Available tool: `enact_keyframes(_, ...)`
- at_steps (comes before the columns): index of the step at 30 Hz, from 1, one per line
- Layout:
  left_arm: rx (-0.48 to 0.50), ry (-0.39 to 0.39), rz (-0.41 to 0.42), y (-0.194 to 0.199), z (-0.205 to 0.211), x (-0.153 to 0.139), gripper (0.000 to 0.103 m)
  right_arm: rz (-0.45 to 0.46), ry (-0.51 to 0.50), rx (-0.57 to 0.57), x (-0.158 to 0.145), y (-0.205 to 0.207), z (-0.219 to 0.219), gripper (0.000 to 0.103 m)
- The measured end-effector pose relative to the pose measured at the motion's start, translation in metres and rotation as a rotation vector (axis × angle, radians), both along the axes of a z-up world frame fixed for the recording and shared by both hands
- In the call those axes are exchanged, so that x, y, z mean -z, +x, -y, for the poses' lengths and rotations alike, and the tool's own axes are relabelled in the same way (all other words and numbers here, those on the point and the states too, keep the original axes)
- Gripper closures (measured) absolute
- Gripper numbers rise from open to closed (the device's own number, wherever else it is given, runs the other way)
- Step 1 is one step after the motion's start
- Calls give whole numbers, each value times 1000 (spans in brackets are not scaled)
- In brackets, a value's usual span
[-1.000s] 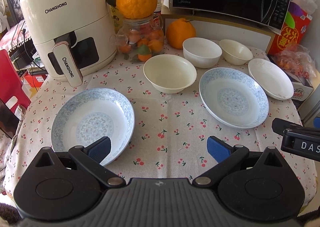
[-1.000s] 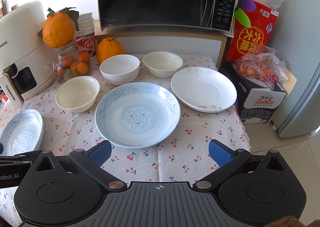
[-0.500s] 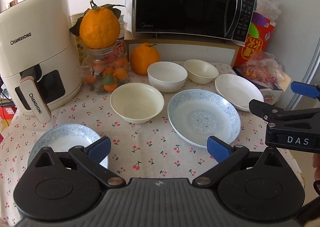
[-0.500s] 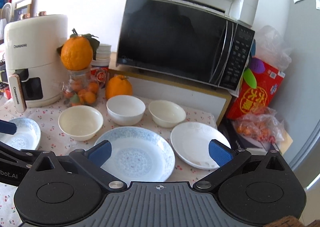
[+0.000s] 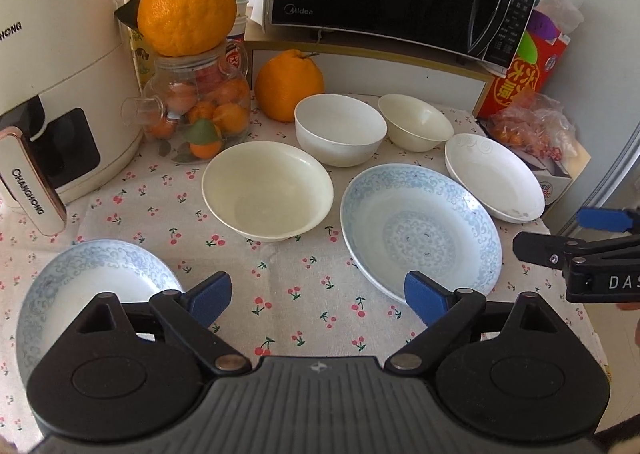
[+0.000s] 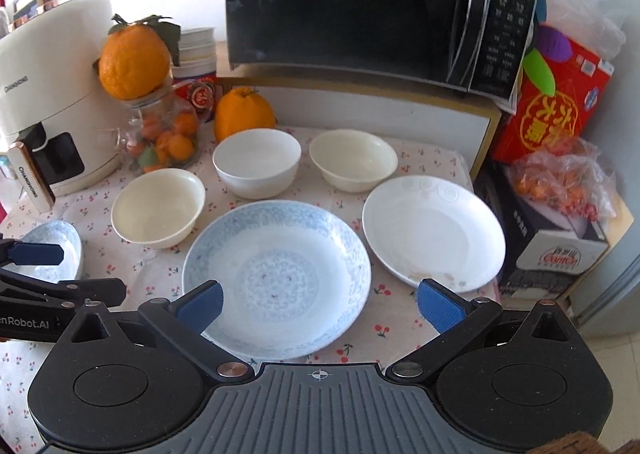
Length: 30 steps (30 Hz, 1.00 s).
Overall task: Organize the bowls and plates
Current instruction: 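Move the left gripper to the blue-patterned plate and close on its rim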
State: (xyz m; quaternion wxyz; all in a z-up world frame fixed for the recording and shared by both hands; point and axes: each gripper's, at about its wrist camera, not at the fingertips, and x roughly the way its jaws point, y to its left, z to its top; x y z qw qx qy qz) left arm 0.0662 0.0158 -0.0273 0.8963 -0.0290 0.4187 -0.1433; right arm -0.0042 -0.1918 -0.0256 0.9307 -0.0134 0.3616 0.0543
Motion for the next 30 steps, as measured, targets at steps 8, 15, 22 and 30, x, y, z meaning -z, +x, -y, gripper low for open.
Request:
enact_keyframes(8,65,-173,-25,21,-2,21,29,-200,358,33,40,29,35,0)
enact_keyframes(15,71,-187,-59,34,1,35,38,-235,431,63,51,50,46,1)
enact_keyframes(22,76,-184,-65,44,5,45,49,-227,439,86,60,66,49,2)
enact_keyframes(30,86,-182,-51,52,12,52,57,-239,438,141,70,79,50,17)
